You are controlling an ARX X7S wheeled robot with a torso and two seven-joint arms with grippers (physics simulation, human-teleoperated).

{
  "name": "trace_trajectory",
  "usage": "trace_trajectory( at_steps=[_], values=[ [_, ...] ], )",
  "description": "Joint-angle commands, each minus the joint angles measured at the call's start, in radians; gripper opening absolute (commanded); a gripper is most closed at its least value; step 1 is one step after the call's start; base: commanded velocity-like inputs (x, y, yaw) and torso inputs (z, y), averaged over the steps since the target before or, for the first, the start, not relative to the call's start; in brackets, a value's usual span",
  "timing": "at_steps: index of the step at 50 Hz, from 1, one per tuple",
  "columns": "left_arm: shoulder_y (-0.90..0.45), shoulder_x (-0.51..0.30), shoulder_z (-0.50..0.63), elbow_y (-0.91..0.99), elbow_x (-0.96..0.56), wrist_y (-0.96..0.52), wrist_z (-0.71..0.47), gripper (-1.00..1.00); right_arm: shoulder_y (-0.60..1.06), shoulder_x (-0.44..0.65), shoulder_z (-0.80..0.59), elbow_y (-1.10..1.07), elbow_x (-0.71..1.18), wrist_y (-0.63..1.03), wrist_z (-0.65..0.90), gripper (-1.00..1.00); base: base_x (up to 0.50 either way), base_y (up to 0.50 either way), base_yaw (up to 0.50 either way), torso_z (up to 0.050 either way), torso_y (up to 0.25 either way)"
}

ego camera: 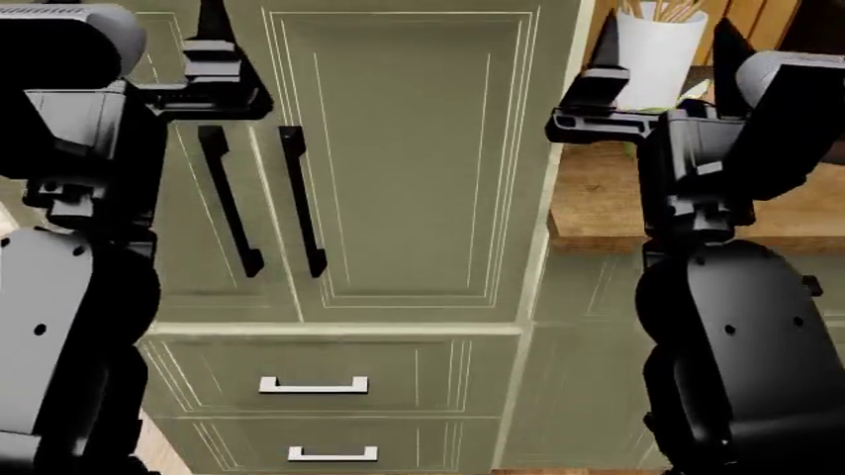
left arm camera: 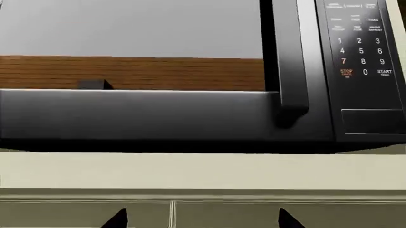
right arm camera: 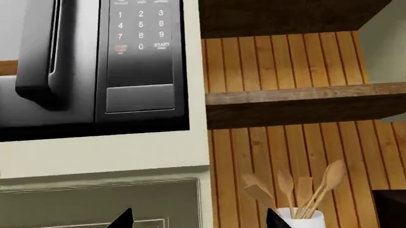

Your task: Open the microwave door

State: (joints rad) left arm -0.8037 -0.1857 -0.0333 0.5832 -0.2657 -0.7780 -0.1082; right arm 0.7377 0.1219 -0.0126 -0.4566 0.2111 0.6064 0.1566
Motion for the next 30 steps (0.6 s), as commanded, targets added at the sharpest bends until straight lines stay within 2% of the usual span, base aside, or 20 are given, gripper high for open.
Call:
trace_trajectory(
  at_steps=[1, 9, 20, 22, 30],
  values=[
    [-0.379, -0.053, 0.005, -0.082, -0.023, -0.127, 0.008, 1.00, 0.298, 0.036, -0.011, 0.021, 0.025, 0.106, -0.005, 1.00, 0.00, 0.00, 0.00, 0.050, 0.000],
    [-0.496, -0.074, 0.021, -0.145, -0.016, -0.129, 0.019, 1.00, 0.358, 0.044, -0.028, 0.065, 0.025, 0.095, -0.015, 1.00, 0.00, 0.00, 0.00, 0.050, 0.000],
    [-0.496, -0.073, 0.011, -0.141, -0.027, -0.142, 0.011, 1.00, 0.371, 0.052, -0.027, 0.055, 0.034, 0.092, -0.011, 1.00, 0.00, 0.00, 0.00, 0.050, 0.000],
    [-0.497, -0.071, 0.006, -0.139, -0.030, -0.150, 0.007, 1.00, 0.368, 0.052, -0.026, 0.054, 0.037, 0.090, -0.010, 1.00, 0.00, -0.11, 0.00, 0.011, 0.000],
    [-0.489, -0.067, 0.001, -0.132, -0.041, -0.158, 0.003, 1.00, 0.356, 0.045, -0.012, 0.050, 0.053, 0.079, -0.002, 1.00, 0.00, -0.50, 0.00, 0.000, 0.000]
  ],
)
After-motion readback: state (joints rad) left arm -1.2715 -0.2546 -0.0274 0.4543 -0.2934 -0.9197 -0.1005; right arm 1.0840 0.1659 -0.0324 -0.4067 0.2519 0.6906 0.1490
